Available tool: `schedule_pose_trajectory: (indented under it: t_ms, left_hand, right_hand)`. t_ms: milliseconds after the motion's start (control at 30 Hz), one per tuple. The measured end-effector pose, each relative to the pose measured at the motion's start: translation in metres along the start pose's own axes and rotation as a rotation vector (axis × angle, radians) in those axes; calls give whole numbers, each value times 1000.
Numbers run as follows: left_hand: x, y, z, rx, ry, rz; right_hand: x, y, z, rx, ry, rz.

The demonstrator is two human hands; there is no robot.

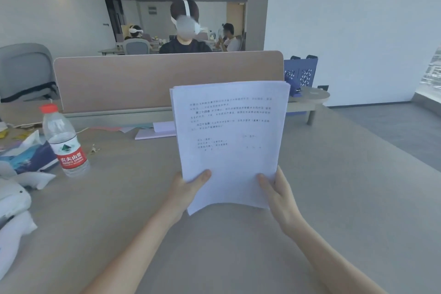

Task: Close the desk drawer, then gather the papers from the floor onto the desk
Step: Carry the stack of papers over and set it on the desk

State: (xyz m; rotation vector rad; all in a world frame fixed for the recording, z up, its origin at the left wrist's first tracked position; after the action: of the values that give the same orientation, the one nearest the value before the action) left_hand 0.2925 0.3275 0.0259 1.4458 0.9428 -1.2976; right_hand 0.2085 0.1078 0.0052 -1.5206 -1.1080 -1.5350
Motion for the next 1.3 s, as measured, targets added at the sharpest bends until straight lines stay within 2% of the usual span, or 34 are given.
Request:
schedule_pose_trajectory:
  t_ms: [133,433,567,800,900,1133,1300]
  left_hand:
    - [15,-3,4,-14,-4,-25]
    - [15,1,7,-16,77,-64]
    - [7,4,15,36,58,-73]
    - [0,2,47,135,28,-186]
    - [2,2,62,84,-52,-226]
    - [1,9,106,25,-38,-125]
    - [-4,22,147,61,0,-107]
  right_hand:
    - [-12,4,4,83,-45,73]
    - [-3,9,-14,81,-13,214]
    - [12,24,-29,146,-76,252]
    - [22,53,-52,-9,-57,309]
    - [17,54,-62,-79,-67,299]
    - [7,61,-108,-181,-18,320]
    - [5,69,-152,-205,41,312]
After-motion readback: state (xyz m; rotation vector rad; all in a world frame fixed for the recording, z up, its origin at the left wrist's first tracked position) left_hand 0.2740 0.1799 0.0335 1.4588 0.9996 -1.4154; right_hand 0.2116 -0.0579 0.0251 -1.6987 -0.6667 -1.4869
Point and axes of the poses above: each hand's wrist, its own y-axis towards the middle knuckle, its own z-axis out of the palm, x = y × z, the point moved 3 cm from there along y, towards the middle knuckle, and after that the axes turned 7 degrees about z, right-handed, at the moved point
